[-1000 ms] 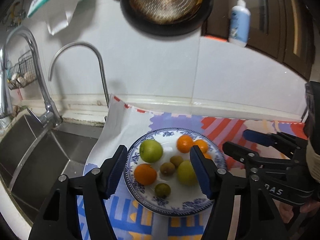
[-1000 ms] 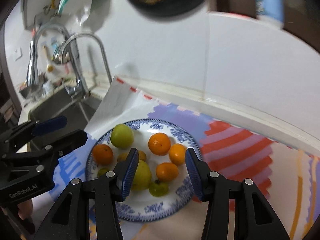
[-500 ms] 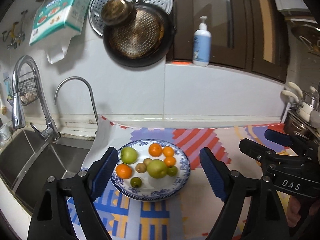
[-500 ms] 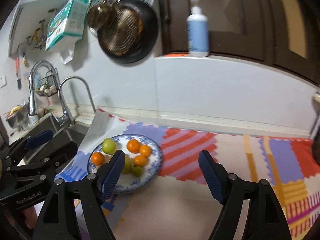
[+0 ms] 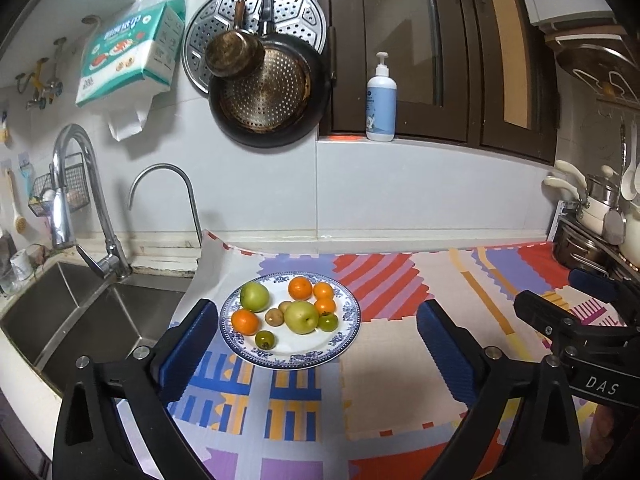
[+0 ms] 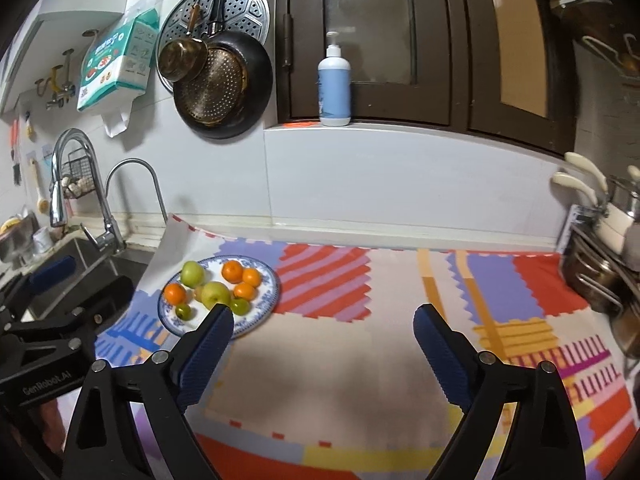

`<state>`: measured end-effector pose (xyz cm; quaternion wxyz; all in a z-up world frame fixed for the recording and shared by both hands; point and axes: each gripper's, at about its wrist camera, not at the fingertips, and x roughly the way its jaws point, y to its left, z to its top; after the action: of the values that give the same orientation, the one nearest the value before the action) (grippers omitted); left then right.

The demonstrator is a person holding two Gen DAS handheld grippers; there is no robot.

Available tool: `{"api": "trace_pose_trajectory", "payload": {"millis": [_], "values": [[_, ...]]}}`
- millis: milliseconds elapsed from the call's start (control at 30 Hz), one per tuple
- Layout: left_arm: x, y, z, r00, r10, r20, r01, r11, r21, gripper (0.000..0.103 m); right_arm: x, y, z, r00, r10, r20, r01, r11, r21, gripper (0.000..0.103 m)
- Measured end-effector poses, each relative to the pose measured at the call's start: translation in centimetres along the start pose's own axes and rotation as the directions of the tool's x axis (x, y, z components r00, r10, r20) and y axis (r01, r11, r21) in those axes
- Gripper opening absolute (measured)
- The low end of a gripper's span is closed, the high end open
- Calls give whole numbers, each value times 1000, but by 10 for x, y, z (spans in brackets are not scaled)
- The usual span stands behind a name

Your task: Organize fruits

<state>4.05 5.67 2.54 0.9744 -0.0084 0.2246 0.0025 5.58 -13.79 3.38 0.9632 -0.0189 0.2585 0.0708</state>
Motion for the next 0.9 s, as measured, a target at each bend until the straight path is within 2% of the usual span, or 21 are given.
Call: {"api": "trace_pose_trajectory", "payload": {"millis": [333, 900], "values": [[-21, -6, -4, 1000, -14, -3, 14, 1000, -6, 103, -25, -4, -10, 1000, -8, 12, 8, 1000, 22, 92], [-26, -6, -4, 1000, -6, 0, 6, 1000, -6, 103, -28, -6, -13, 1000, 5, 10, -5, 1000, 29, 92]]}}
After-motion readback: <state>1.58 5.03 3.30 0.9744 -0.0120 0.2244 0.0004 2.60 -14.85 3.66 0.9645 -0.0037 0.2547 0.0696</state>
